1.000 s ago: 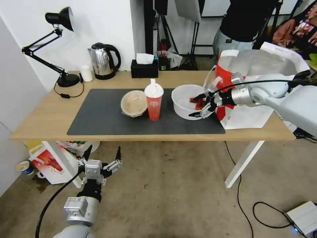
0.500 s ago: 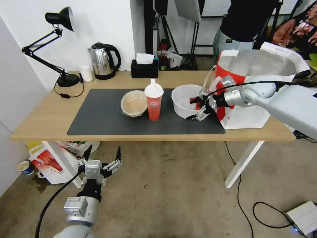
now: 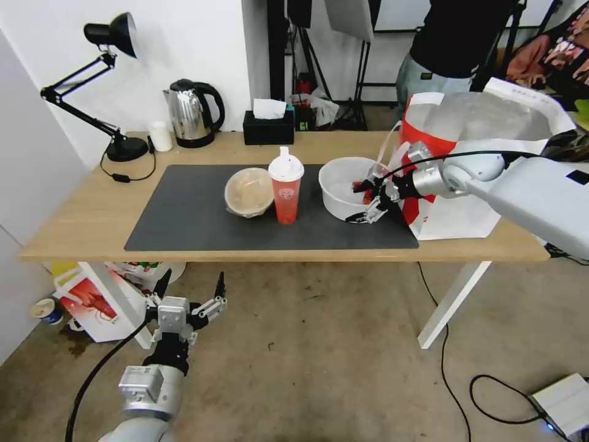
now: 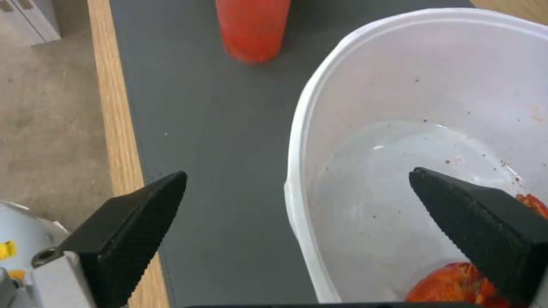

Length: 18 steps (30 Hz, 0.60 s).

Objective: Pick up the trash from the table and place it into the takeout bag.

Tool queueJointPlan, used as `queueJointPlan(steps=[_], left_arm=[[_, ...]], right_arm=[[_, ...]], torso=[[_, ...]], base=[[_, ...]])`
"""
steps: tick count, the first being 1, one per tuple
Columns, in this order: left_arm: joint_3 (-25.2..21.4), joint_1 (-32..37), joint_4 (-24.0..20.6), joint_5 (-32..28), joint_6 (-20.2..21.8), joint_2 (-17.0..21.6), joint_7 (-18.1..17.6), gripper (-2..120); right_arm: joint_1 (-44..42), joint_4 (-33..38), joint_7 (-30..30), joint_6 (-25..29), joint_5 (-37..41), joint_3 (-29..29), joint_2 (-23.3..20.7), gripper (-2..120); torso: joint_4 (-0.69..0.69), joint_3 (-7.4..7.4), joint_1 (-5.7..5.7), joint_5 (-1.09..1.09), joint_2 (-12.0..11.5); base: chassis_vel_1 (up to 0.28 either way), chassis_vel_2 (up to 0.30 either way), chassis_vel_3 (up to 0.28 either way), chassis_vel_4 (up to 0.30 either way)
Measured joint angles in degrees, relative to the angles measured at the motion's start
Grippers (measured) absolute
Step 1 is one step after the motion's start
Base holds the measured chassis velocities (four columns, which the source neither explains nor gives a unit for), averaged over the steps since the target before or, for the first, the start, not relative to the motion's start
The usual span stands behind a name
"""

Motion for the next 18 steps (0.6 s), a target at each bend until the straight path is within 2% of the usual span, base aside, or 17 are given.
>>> queueJointPlan(steps=[18], left_arm=[[0.00, 0.00, 0.00, 0.00, 0.00, 0.00, 0.00, 100]], right_arm=[[0.02, -2.67, -2.21, 0.30, -3.61, 0.06, 1.35, 100]], torso=[[0.00, 0.00, 0.00, 0.00, 0.00]], base=[[0.000, 0.000, 0.000, 0.000]])
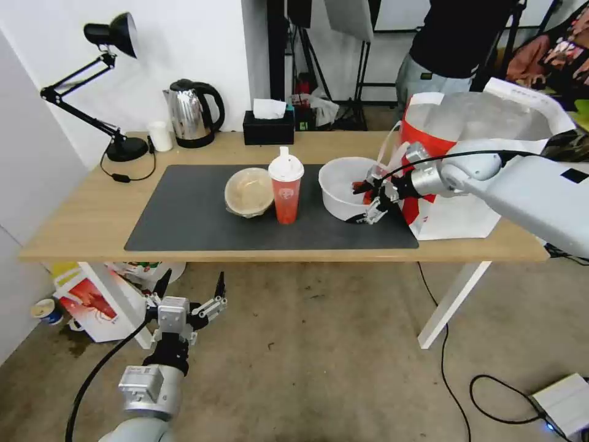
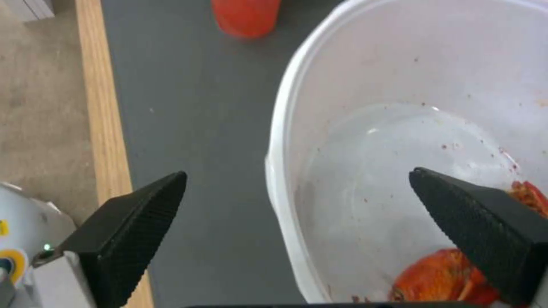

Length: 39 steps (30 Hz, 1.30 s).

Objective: Pick up the trash from the table and place it into the takeout bag.

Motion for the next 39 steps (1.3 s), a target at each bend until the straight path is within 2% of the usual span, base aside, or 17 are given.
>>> queueJointPlan(steps=[15, 20, 23, 28, 39], left_arm=[[0.00, 0.00, 0.00, 0.00, 0.00, 0.00, 0.00, 100], [0.00, 0.00, 0.00, 0.00, 0.00, 0.00, 0.00, 100], [0.00, 0.00, 0.00, 0.00, 0.00, 0.00, 0.00, 100], [0.00, 0.00, 0.00, 0.00, 0.00, 0.00, 0.00, 100], [0.00, 0.00, 0.00, 0.00, 0.00, 0.00, 0.00, 100]], right_arm=[[-0.21, -3.17, -0.44, 0.29, -1.76, 0.12, 1.70, 100], [-0.23, -4.59, -0.85, 0.44, -2.70, 0.12, 2.57, 91], [-0.24, -5.60, -1.18, 0.56, -2.80, 0.08, 3.11, 79], [-0.03, -6.15, -1.45, 0.64, -2.80, -0.33, 3.48, 68], [0.70, -7.09, -2.65, 0.78, -3.31, -1.67, 4.38, 33]], torso=[[0.01, 0.00, 0.00, 0.00, 0.00], [0.01, 0.00, 0.00, 0.00, 0.00], [0.00, 0.00, 0.00, 0.00, 0.00], [0.00, 0.00, 0.00, 0.00, 0.00], [0.01, 0.00, 0.00, 0.00, 0.00]], base=[[0.000, 0.000, 0.000, 0.000], [0.000, 0.000, 0.000, 0.000], [0.000, 0.000, 0.000, 0.000], [0.000, 0.000, 0.000, 0.000], [0.000, 0.000, 0.000, 0.000]])
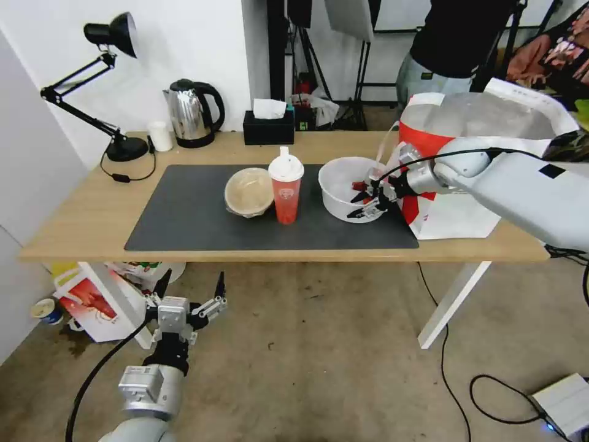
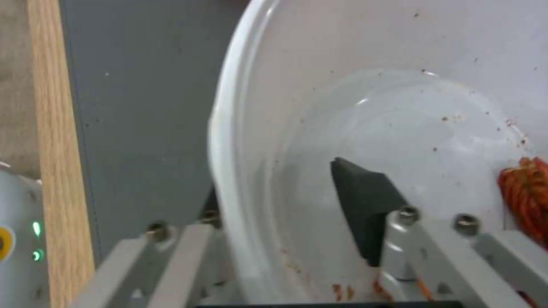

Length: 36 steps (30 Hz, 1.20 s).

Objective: Pick up the trash from the table and place it into the takeout bag.

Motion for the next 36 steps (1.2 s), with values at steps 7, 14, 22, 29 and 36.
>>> queueJointPlan(steps=[7, 14, 22, 29, 36], left_arm=[[0.00, 0.00, 0.00, 0.00, 0.00, 0.00, 0.00, 100], [0.00, 0.00, 0.00, 0.00, 0.00, 0.00, 0.00, 100], [0.00, 0.00, 0.00, 0.00, 0.00, 0.00, 0.00, 100], [0.00, 0.00, 0.00, 0.00, 0.00, 0.00, 0.00, 100], [0.00, 0.00, 0.00, 0.00, 0.00, 0.00, 0.00, 100]], right_arm=[[0.14, -0.25, -0.44, 0.10, -0.25, -0.63, -0.09, 6], [0.17, -0.21, -0.56, 0.19, -0.58, -0.94, -0.07, 0], [0.38, -0.07, -0.40, 0.17, -0.49, -0.99, -0.09, 0], [1.33, 1.17, -0.36, 0.08, 1.10, -0.77, -0.64, 0], [3.80, 2.93, -0.34, 0.41, 4.55, -0.33, -1.70, 0]], torso=[[0.00, -0.01, 0.00, -0.01, 0.00], [0.00, -0.01, 0.00, -0.01, 0.01], [0.00, 0.00, 0.00, 0.01, 0.01], [0.00, 0.00, 0.00, 0.01, 0.01], [-0.01, 0.01, 0.00, 0.00, 0.01]], base=[[0.000, 0.000, 0.000, 0.000], [0.000, 0.000, 0.000, 0.000], [0.000, 0.000, 0.000, 0.000], [0.000, 0.000, 0.000, 0.000], [0.000, 0.000, 0.000, 0.000]])
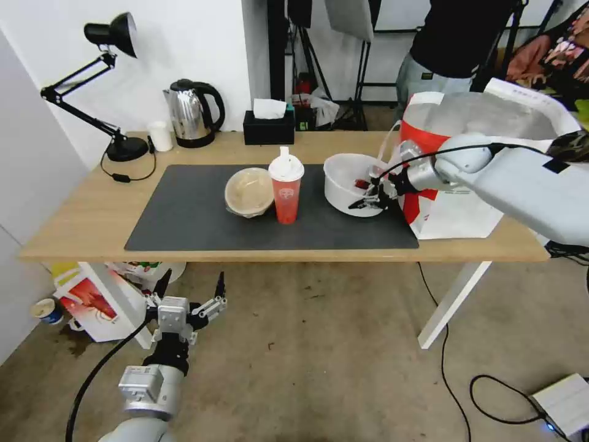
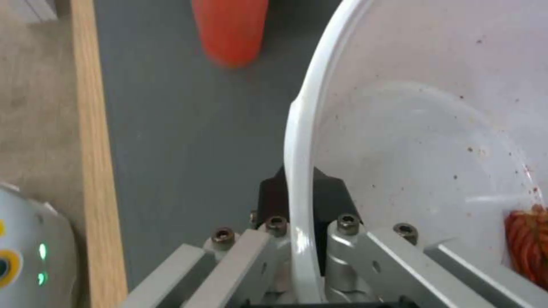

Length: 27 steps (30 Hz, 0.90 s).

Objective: Pick up the trash from the table and place it into the takeout bag.

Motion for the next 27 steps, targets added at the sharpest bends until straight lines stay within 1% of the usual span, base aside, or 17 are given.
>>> queueJointPlan(steps=[5, 9, 23, 27], left_arm=[[0.00, 0.00, 0.00, 0.00, 0.00, 0.00, 0.00, 100], [0.00, 0.00, 0.00, 0.00, 0.00, 0.00, 0.00, 100], [0.00, 0.00, 0.00, 0.00, 0.00, 0.00, 0.00, 100], [0.00, 0.00, 0.00, 0.00, 0.00, 0.00, 0.00, 100]], right_arm=[[2.53, 2.07, 0.66, 0.49, 3.77, 1.21, -0.50, 0], [4.67, 3.23, 1.03, 0.50, 6.57, 1.74, -0.03, 0], [10.22, 3.10, 1.17, 0.43, 10.35, 0.95, 2.58, 0], [12.53, 2.08, 1.17, 0.41, 11.78, 0.70, 3.77, 0]], torso=[[0.00, 0.00, 0.00, 0.00, 0.00], [0.01, 0.00, 0.00, -0.01, 0.00], [0.00, 0.00, 0.00, 0.00, -0.02], [0.01, 0.00, 0.00, -0.01, -0.01]], base=[[0.000, 0.000, 0.000, 0.000], [0.000, 0.000, 0.000, 0.000], [0.000, 0.000, 0.000, 0.000], [0.000, 0.000, 0.000, 0.000]])
